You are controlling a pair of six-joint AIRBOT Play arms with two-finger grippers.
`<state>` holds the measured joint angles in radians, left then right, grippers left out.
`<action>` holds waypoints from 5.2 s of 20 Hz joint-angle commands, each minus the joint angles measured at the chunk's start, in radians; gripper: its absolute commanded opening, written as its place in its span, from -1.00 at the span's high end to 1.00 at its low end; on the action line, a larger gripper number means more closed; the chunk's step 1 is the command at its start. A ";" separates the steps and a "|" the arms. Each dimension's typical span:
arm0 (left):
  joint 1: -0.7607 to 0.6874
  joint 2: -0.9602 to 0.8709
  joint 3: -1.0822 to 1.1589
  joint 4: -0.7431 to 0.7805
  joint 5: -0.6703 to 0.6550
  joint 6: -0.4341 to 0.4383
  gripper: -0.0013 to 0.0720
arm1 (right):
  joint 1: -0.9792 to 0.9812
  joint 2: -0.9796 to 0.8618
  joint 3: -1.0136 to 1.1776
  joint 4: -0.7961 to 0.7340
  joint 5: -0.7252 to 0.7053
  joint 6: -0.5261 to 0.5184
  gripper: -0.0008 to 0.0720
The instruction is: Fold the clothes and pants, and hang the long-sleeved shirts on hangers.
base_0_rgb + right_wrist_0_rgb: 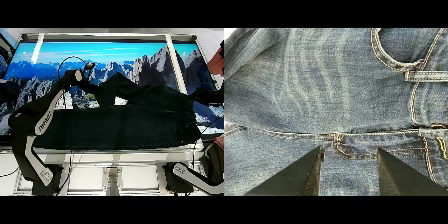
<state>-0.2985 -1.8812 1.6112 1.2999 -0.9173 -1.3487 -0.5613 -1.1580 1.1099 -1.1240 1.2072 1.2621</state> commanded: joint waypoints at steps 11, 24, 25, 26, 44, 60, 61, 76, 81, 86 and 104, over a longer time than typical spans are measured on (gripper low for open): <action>0.378 0.299 0.089 0.390 -0.123 -0.095 0.90 | 0.001 -0.168 0.001 0.000 -0.138 0.001 -0.04; 0.530 0.343 0.089 0.402 -0.214 -0.103 0.90 | 0.019 -0.319 0.110 0.025 -0.275 0.030 -0.04; 0.531 0.343 0.089 0.402 -0.217 -0.103 0.90 | 0.036 -0.354 0.126 0.026 -0.255 0.031 -0.04; 0.531 0.343 0.089 0.402 -0.221 -0.103 0.90 | 0.056 -0.386 0.140 0.026 -0.246 0.032 -0.04; 0.642 0.339 0.163 0.513 -0.419 -0.401 0.91 | 0.146 -0.592 0.408 0.035 -0.357 0.232 0.91; 0.666 0.101 0.162 0.419 -0.022 -0.485 0.90 | 0.233 -0.693 0.408 0.161 -0.547 0.246 0.90; 0.663 0.089 0.163 0.414 0.007 -0.485 0.90 | 0.233 -0.697 0.408 0.162 -0.547 0.246 0.90; 0.705 0.048 0.163 0.437 -0.042 -0.443 -0.36 | 0.202 -0.696 0.505 0.124 -0.406 0.286 -0.11; 0.805 0.225 0.150 0.414 -0.331 -0.249 -0.12 | 0.105 -0.597 0.659 -0.019 0.015 0.098 -0.09; 0.975 0.536 -0.166 0.238 -0.497 -0.071 0.04 | 0.043 -0.512 0.626 -0.075 0.248 0.017 -0.08; 1.176 0.862 -0.967 0.210 -0.487 0.280 -0.14 | 0.044 -0.238 0.101 -0.092 0.237 -0.124 0.24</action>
<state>0.8772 -1.0267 0.7040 1.4803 -1.4639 -1.0801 -0.5175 -1.4166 1.2182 -1.2053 1.4208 1.1427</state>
